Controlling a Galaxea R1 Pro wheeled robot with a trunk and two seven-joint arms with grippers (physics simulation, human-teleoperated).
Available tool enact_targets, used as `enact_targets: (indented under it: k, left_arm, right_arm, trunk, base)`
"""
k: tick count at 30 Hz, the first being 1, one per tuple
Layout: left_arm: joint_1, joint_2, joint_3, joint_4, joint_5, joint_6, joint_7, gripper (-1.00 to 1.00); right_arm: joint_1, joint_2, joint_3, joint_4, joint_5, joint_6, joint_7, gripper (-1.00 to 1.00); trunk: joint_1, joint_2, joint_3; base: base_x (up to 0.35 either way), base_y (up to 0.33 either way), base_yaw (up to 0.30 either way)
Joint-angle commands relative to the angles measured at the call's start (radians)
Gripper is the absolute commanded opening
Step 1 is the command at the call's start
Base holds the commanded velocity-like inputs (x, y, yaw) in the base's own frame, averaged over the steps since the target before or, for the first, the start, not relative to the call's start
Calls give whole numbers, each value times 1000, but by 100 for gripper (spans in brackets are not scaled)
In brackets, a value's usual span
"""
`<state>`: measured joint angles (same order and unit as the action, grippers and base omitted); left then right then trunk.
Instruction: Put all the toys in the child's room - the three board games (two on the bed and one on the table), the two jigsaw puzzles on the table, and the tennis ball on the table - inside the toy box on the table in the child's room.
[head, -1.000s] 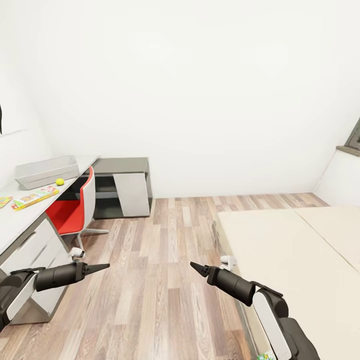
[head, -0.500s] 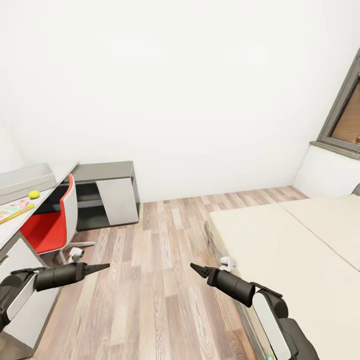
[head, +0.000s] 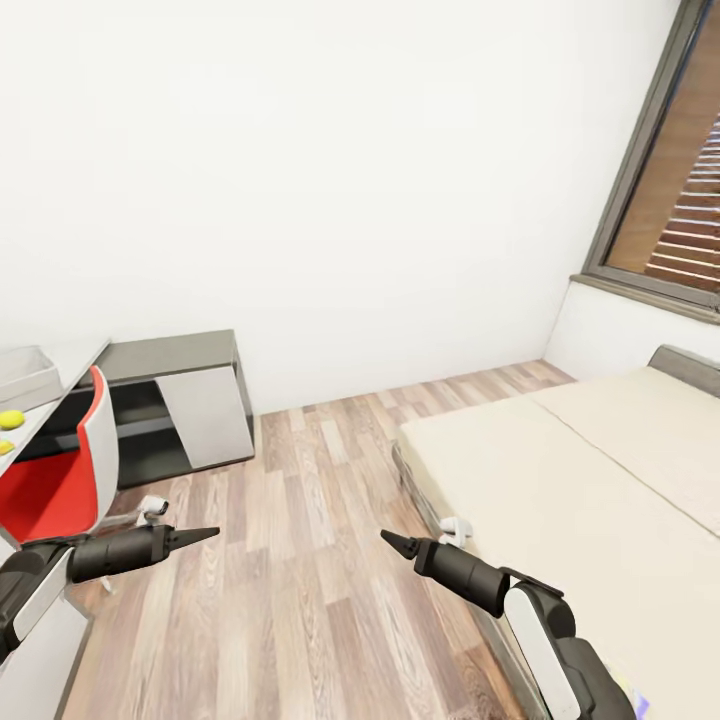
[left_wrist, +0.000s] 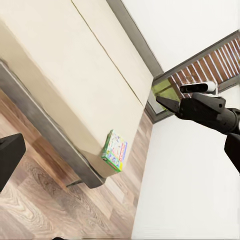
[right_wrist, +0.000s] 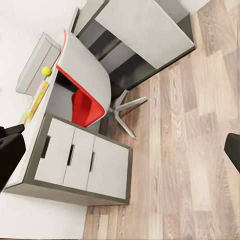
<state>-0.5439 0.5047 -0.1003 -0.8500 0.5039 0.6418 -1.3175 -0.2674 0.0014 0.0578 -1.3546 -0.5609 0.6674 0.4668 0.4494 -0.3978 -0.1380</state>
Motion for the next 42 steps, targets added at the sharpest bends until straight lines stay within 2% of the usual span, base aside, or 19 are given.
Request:
enact_targets:
  k: [1, 12, 42]
  left_arm:
    - [-1, 2, -4, 0, 8, 10, 0, 100]
    - [-1, 2, -4, 0, 8, 8, 0, 100]
    - [-1, 2, -4, 0, 8, 8, 0, 100]
  right_arm:
    - [-1, 0, 0, 0, -4, 6, 0, 100]
    - [-1, 0, -1, 0, -4, 6, 0, 100]
    - [-1, 0, -1, 0, -4, 6, 0, 100]
  trunk:
    - [1, -2, -2]
    - [1, -2, -2]
    - [1, -2, 3]
  base:
    - [7, 266, -269]
    - [2, 154, -276]
    - [0, 6, -280]
